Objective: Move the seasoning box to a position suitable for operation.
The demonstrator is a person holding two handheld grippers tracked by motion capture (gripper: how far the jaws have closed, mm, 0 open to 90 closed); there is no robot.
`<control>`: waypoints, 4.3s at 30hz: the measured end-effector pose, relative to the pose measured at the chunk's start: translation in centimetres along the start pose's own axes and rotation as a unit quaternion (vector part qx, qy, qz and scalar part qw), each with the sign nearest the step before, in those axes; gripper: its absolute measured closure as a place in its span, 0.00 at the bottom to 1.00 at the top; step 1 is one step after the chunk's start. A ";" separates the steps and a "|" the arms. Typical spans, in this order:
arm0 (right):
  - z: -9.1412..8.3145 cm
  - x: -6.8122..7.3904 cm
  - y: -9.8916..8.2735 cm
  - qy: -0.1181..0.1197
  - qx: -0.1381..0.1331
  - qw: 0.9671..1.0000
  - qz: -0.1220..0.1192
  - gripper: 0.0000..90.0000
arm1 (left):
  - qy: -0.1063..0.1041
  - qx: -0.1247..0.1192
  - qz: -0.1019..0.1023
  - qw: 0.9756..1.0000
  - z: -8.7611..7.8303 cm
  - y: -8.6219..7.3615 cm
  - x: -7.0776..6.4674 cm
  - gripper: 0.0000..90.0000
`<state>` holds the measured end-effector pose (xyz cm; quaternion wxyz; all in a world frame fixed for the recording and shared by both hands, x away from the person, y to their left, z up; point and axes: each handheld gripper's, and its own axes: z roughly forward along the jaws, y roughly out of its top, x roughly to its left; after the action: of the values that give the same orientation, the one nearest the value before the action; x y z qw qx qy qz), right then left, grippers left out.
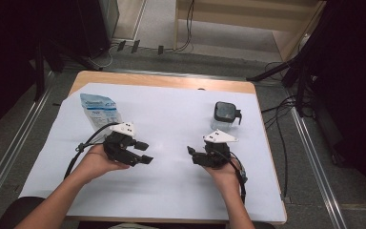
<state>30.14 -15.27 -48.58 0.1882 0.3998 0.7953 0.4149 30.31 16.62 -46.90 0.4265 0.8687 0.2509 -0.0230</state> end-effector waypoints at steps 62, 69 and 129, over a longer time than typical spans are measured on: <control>0.5 -6.6 0.1 -0.147 -0.014 0.982 0.118 0.18 | 0.012 -0.013 -0.033 0.999 -3.0 -1.0 2.0 0.45; 1.5 -8.0 0.9 -0.166 -0.022 0.977 0.132 0.17 | 0.015 -0.017 -0.042 0.999 -3.3 -1.5 1.8 0.45; 6.1 -10.5 2.5 -0.212 -0.041 0.962 0.165 0.17 | 0.019 -0.010 -0.059 0.998 -3.4 -3.2 1.0 0.45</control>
<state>41.59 -19.68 -50.50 0.2981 0.5962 0.6426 0.3778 29.17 21.21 -47.36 0.4285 0.8482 0.3100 -0.0294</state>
